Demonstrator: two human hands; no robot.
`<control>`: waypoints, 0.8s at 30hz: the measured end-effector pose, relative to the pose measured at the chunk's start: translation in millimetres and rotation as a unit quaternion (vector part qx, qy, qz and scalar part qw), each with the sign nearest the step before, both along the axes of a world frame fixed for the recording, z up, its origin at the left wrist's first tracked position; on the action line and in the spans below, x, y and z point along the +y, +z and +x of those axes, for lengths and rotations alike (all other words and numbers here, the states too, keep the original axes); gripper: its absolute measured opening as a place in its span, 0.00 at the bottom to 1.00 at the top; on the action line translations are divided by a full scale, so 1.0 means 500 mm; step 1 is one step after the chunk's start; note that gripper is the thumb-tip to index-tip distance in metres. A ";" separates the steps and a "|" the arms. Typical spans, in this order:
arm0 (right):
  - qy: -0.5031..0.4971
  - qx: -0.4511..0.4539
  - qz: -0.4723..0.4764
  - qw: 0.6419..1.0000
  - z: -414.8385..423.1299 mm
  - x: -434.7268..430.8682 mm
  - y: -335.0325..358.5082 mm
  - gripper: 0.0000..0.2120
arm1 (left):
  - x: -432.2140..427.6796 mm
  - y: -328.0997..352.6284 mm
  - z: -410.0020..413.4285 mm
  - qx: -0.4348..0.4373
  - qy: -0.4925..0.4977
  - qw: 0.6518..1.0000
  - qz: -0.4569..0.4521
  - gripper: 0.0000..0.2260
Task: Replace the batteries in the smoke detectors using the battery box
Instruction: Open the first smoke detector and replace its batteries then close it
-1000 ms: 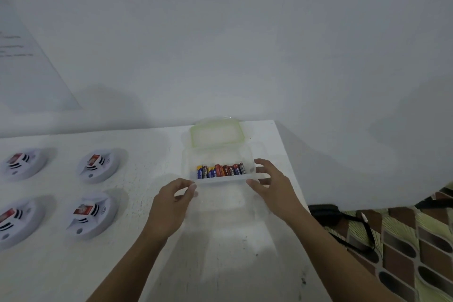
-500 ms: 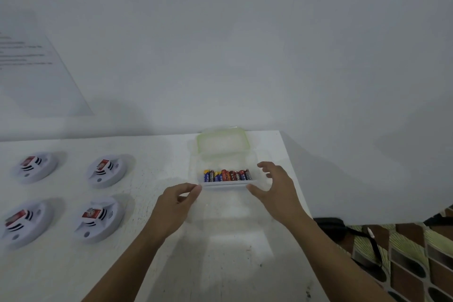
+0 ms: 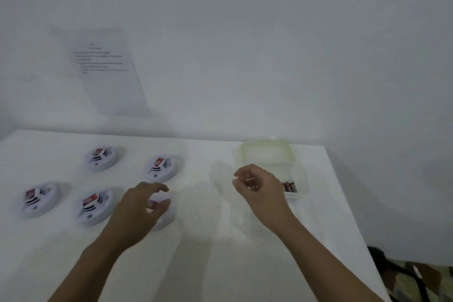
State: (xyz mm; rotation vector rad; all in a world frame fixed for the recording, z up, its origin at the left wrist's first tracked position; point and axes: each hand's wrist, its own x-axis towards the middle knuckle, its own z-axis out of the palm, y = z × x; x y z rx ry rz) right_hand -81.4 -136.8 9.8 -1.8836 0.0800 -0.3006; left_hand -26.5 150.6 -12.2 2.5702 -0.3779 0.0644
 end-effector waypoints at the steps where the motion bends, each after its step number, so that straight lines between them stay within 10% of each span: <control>1: 0.017 0.011 -0.001 1.000 0.008 0.025 -0.003 0.03 | 0.024 -0.013 0.008 0.010 -0.021 0.999 0.049 0.19; 6: 0.061 0.080 -0.004 0.995 0.049 0.142 -0.029 0.02 | 0.074 -0.044 0.021 0.087 -0.091 0.977 0.170 0.36; 15: 0.025 0.207 0.028 0.978 0.081 0.259 -0.114 0.09 | 0.091 -0.044 0.075 0.073 -0.201 0.959 0.188 0.28; 24: 0.006 0.116 0.172 0.978 0.068 0.303 -0.082 0.11 | 0.082 0.002 0.076 0.243 -0.179 0.923 -0.241 0.16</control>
